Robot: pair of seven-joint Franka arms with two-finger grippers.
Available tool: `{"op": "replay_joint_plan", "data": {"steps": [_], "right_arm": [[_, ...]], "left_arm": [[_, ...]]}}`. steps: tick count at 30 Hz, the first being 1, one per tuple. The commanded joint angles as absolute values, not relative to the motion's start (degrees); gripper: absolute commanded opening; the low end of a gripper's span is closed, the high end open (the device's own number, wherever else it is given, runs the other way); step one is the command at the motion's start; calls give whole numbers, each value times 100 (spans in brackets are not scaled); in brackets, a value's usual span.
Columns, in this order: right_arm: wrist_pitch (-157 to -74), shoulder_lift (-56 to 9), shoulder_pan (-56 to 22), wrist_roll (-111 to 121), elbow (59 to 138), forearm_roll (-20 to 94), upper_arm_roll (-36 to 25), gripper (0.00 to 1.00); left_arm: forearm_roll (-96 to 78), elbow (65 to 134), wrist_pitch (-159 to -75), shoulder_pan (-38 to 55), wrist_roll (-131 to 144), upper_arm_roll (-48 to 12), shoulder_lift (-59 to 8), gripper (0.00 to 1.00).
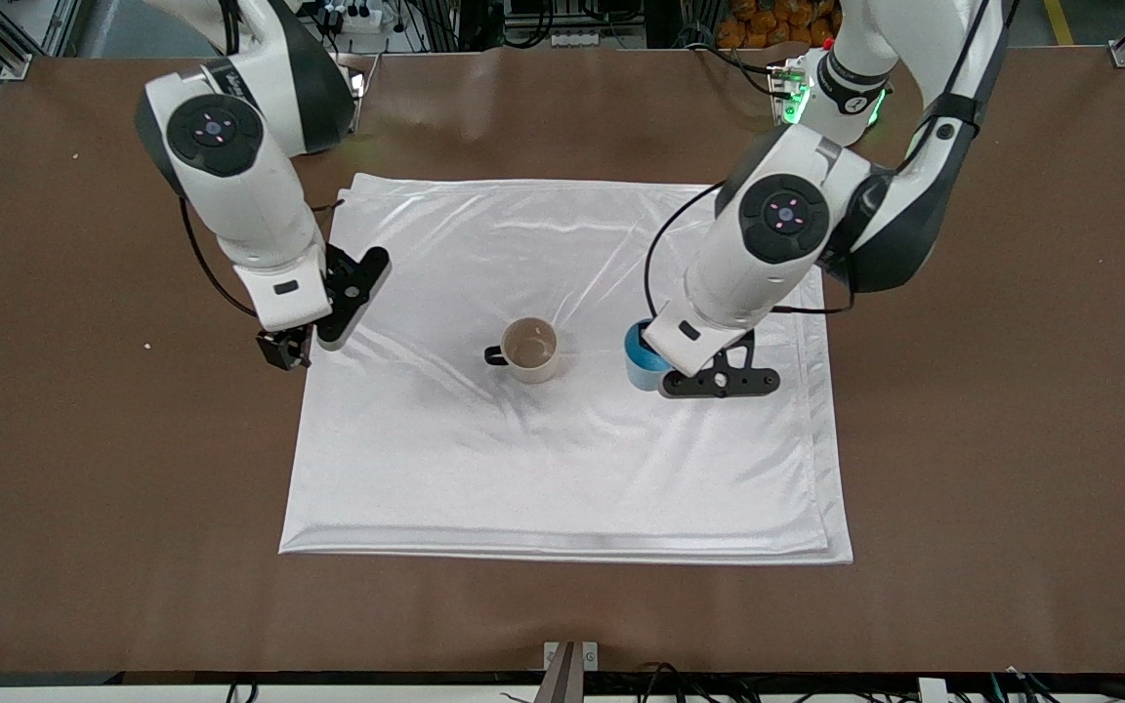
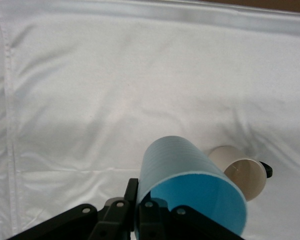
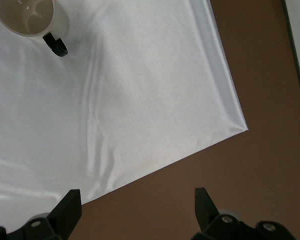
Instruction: Place blue cup into white mug on cloth
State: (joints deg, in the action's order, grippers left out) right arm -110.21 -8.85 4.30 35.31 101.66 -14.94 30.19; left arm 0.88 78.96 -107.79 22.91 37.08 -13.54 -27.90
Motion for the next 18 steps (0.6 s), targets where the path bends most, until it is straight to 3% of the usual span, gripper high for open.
{"op": "replay_joint_plan", "data": {"steps": [1, 18], "right_arm": [[-10539, -739, 641, 3498, 9818, -1310, 3076, 100], [-9370, -378, 1634, 3428, 9132, -1082, 3076, 100]], "left_arm": [[-9, 7813, -11056, 2637, 4113, -1283, -2997, 0], [-9, 7813, -11557, 2962, 4289, -1283, -3313, 0]]}}
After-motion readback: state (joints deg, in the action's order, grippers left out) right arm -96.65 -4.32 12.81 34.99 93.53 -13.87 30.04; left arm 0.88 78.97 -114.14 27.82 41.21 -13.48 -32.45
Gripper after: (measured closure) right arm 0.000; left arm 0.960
